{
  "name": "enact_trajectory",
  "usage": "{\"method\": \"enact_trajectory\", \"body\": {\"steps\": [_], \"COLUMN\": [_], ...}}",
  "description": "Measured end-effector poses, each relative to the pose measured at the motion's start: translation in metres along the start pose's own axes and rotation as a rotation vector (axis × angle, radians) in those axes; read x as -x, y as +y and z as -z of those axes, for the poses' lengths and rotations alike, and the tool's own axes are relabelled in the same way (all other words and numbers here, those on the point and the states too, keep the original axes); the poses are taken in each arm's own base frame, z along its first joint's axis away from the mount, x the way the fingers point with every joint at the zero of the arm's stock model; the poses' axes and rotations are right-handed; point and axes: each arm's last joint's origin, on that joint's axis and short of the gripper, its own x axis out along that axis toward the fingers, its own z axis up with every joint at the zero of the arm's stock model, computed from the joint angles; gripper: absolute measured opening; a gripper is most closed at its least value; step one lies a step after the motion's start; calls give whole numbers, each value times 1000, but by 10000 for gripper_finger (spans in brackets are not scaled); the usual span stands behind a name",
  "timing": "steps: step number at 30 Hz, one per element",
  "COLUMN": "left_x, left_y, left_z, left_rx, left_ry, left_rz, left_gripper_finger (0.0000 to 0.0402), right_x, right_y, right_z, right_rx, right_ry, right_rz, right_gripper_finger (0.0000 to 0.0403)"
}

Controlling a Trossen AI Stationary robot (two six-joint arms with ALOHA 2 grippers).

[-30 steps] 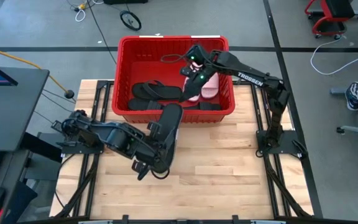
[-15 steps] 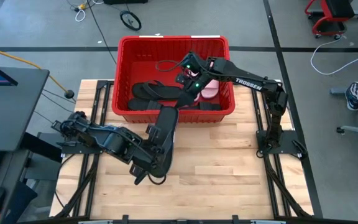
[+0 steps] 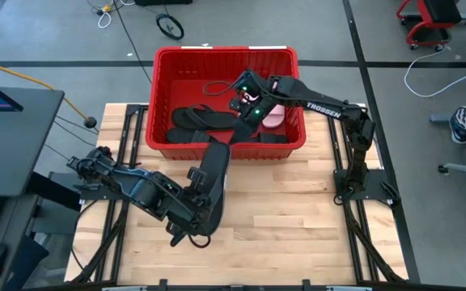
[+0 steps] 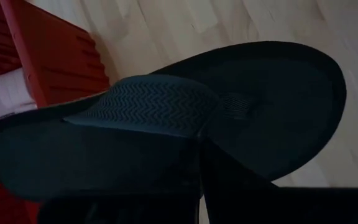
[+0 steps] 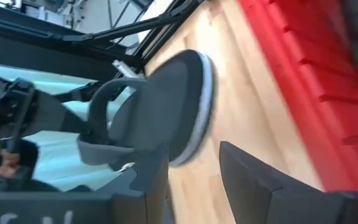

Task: Pick and place slides into bin
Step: Put the black slipper into the red bin

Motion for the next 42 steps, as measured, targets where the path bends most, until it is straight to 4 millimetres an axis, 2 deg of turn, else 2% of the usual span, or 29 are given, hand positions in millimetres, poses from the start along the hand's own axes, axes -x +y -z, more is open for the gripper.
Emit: {"method": "enact_trajectory", "body": {"steps": [9,23,34,42], "left_x": [0,0,6,6], "left_y": [1,0,-11,-11], "left_z": [0,0,-1,-1], "left_rx": [-7,-12,-38,-96], "left_ry": [1,-1,-21,-21], "left_rz": [-4,-34,-75,-132], "left_gripper_finger": [2,2,1,1], "right_x": [-5,-27,-14,-14], "right_y": [5,23,12,14], "right_z": [3,12,2,1], "right_rx": [-22,40,-13,-28], "right_ry": [16,31,-32,-37], "right_rz": [-7,24,45,12], "right_gripper_finger": [149,149,149,149]}}
